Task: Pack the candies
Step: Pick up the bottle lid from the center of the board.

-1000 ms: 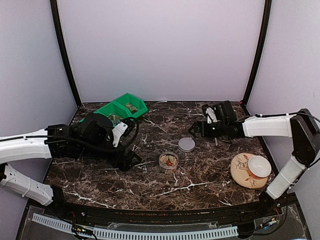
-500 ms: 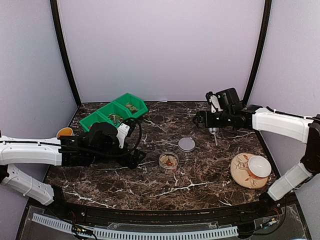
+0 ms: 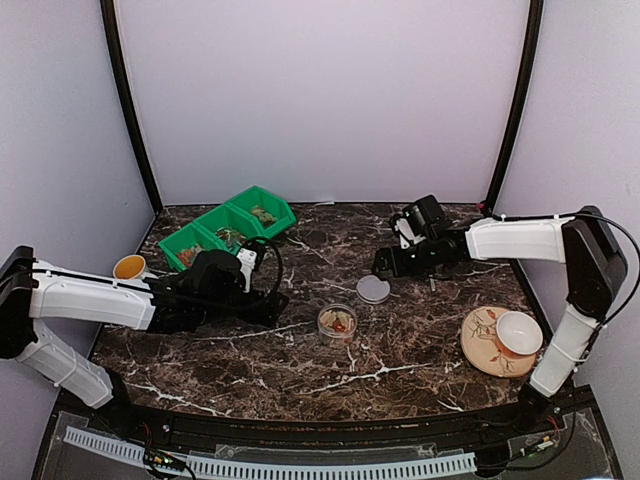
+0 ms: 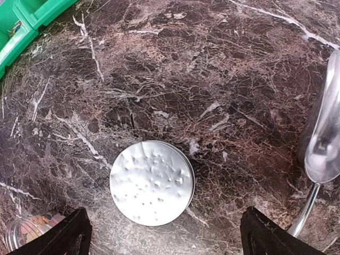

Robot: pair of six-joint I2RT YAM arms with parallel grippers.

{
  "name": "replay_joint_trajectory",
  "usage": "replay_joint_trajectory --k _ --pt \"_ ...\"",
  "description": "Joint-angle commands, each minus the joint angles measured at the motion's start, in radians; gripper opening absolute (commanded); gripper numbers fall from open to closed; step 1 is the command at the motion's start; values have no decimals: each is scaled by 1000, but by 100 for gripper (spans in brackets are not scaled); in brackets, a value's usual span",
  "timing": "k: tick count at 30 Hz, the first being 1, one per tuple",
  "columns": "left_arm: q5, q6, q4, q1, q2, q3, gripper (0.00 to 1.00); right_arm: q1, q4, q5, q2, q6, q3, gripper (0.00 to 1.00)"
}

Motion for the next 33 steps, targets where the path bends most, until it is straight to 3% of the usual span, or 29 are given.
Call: replay_joint_trajectory --k 1,10,33 --pt "21 30 146 3 52 7 99 19 8 24 38 -10 77 98" --pt "73 83 381 26 164 -74 99 46 -26 44 120 -13 128 98" --pt "149 59 351 51 223 -42 99 105 -88 97 240 -35 193 98"
